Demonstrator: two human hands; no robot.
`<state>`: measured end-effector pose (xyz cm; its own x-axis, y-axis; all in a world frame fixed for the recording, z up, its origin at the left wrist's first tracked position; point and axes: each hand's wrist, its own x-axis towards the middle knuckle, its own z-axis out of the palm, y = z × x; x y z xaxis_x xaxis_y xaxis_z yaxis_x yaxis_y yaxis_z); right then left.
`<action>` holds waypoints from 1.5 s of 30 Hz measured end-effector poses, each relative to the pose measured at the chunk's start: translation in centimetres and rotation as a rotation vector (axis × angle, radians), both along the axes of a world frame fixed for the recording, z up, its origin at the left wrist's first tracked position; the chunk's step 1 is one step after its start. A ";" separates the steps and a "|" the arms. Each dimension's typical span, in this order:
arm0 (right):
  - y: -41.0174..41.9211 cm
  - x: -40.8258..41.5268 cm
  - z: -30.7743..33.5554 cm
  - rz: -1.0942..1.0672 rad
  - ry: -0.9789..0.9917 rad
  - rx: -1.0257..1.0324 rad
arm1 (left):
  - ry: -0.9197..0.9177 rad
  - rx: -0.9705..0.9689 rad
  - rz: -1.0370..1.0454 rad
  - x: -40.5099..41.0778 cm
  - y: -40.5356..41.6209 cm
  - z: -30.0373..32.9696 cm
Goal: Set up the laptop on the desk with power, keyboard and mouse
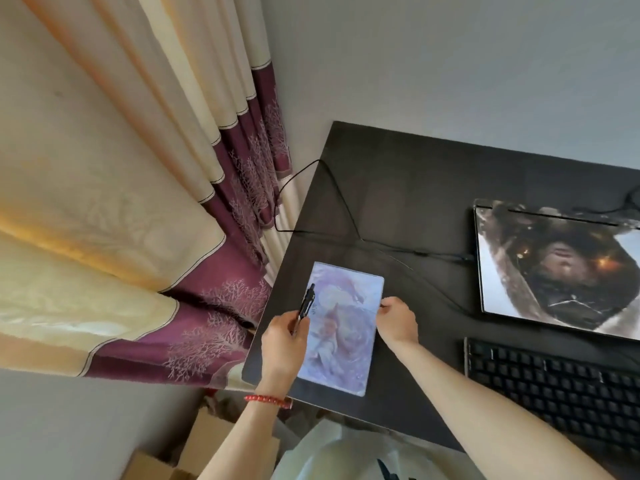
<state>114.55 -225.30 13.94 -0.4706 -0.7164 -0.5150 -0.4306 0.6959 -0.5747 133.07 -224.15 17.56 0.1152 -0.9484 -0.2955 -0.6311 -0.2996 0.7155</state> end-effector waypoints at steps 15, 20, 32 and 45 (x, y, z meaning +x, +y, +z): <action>1.3 -3.3 2.4 -0.104 -0.454 -0.117 | 0.028 0.027 -0.465 -7.9 0.1 -2.9; 1.2 -4.6 0.8 -0.079 -0.175 -0.030 | -0.576 0.007 -0.562 -5.8 0.7 -5.3; 1.0 -4.2 0.6 -0.172 -0.449 0.066 | -0.620 0.110 -0.649 -4.3 1.2 -7.2; 3.0 -2.6 2.4 0.137 -0.523 0.294 | -0.571 0.119 -0.648 -4.9 1.1 -6.9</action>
<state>111.91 -222.34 16.32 -0.0165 -0.5456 -0.8379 -0.2399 0.8157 -0.5264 128.21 -223.07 10.69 -0.2759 -0.8447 -0.4586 -0.9557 0.1902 0.2246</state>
